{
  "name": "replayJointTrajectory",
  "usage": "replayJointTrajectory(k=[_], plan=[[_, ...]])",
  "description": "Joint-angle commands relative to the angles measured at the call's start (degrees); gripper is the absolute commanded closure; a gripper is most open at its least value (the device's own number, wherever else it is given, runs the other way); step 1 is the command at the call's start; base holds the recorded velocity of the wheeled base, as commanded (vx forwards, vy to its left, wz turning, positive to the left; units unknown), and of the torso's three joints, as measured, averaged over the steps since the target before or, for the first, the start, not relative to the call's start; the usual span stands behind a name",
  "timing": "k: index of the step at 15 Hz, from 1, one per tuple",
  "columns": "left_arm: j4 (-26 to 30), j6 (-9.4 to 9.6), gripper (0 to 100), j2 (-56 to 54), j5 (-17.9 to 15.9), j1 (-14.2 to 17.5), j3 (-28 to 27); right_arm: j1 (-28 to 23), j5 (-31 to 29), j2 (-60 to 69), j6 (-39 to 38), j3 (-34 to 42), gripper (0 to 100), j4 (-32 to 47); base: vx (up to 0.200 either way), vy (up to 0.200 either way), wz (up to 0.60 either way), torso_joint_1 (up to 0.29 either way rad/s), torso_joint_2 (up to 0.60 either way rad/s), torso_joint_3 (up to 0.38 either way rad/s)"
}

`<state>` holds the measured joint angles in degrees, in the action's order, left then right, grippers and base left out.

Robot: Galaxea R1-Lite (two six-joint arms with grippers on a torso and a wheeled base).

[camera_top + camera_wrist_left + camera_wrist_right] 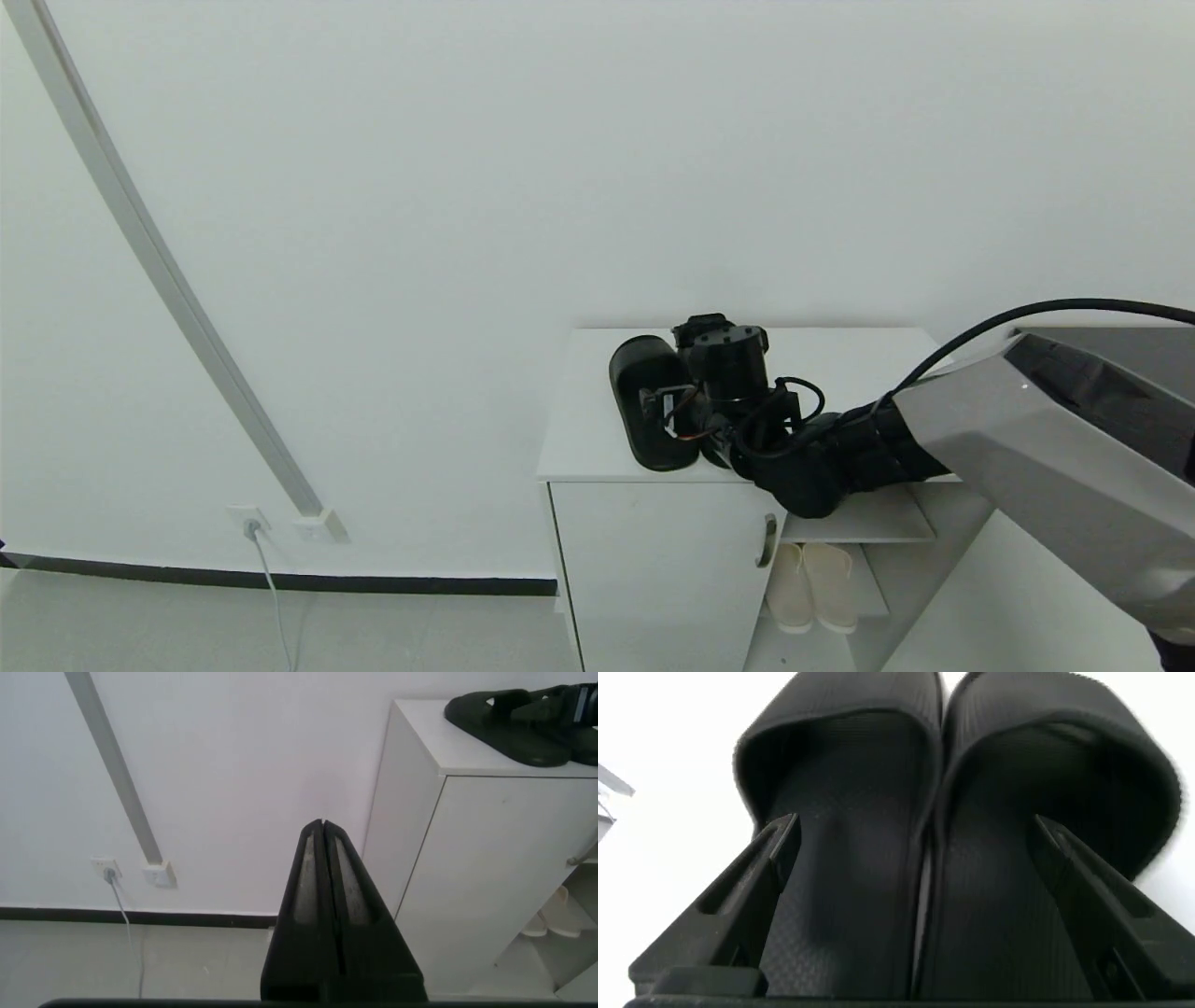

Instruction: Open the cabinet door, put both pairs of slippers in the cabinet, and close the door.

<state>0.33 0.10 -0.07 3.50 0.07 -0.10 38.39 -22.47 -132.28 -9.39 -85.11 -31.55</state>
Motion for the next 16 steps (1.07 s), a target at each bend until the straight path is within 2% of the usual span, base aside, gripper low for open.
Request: replayJointTrajectory(k=[1,2,3,9,12,14,16], plan=[[0.02,-0.01,100,0.07,0.02,0.01,0.01,-1.39,-0.03,-3.51,0.51,-4.18,0,0.26,0.0,0.0,0.0,0.0,0.0,0.0],[0.02,-0.1,100,0.07,0.1,0.01,0.01,-1.74,-0.03,-4.13,0.95,-5.06,0,0.79,0.0,0.0,0.0,0.0,0.0,0.0],[0.02,-0.1,100,0.07,0.1,0.01,0.01,-1.74,-0.03,-4.13,1.04,-5.24,100,0.96,0.0,0.0,0.0,0.0,0.0,0.0],[0.02,-0.1,100,0.07,0.1,0.01,0.01,-1.65,-0.12,-4.21,1.21,-5.06,100,0.88,0.0,0.0,0.0,0.0,0.0,0.0],[0.02,-0.1,100,0.07,0.1,0.01,0.01,-1.47,-0.3,-0.26,1.13,-2.07,100,0.7,0.0,0.0,0.0,0.0,0.0,0.0],[0.02,-0.1,100,0.07,0.1,0.01,0.01,-0.86,0.23,9.06,1.21,7.16,100,0.52,0.0,0.0,0.0,0.0,0.0,0.0],[0.02,-0.1,100,0.07,0.19,0.01,0.01,-0.68,3.22,18.81,1.04,17.97,100,0.17,0.0,0.0,0.0,0.0,0.0,0.0]])
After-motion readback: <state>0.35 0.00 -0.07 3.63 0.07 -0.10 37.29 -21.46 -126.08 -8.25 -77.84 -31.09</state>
